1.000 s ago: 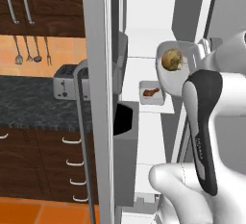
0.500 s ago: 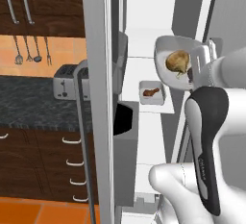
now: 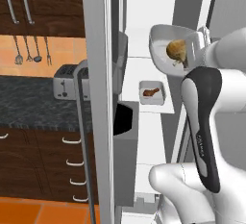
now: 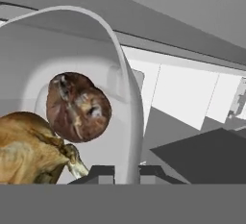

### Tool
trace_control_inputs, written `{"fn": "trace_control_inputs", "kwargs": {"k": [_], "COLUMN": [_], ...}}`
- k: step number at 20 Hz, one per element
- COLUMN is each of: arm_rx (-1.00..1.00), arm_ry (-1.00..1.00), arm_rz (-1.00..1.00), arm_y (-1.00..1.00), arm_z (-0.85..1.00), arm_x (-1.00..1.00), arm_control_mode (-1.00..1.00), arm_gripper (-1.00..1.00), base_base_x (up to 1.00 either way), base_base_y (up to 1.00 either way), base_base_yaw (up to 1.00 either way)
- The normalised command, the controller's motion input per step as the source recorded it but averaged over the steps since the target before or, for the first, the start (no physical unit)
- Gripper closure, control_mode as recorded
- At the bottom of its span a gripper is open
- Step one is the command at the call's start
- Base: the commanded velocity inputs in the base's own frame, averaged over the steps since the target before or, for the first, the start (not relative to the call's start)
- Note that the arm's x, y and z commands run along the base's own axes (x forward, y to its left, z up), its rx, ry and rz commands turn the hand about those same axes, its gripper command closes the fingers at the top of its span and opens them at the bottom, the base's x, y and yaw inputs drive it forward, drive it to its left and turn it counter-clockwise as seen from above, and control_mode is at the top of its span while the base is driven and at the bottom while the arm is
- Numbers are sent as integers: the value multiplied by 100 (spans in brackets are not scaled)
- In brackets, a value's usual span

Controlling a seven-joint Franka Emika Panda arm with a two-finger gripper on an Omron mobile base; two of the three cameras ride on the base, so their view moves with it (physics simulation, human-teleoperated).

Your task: Take the meat container that has the chicken drumstick and place it on the second highest rack of the freezer. Then take the vegetable container that has the onion and mushroom and place it on the highest rack of the freezer.

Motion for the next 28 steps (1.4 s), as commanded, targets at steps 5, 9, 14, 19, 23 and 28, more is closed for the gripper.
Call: {"fn": "trace_control_inputs", "kwargs": {"k": [5, 9, 14, 19, 23, 28], "arm_rx": [0, 0, 0, 0, 0, 0], "arm_ry": [1, 0, 0, 0, -1, 0], "arm_rz": [0, -4, -5, 0, 0, 0], "arm_y": [0, -2, -6, -16, -6, -13], "arm_z": [3, 3, 0, 1, 22, 39], "arm_x": [62, 47, 51, 23, 0, 22], "arm_control_mode": [-100, -100, -100, -100, -100, -100], "arm_gripper": [100, 100, 100, 100, 100, 100], "base_base_x": [0, 0, 0, 0, 0, 0], "base_base_y": [0, 0, 0, 0, 0, 0], "base_base_yaw": [0, 0, 0, 0, 0, 0]}}
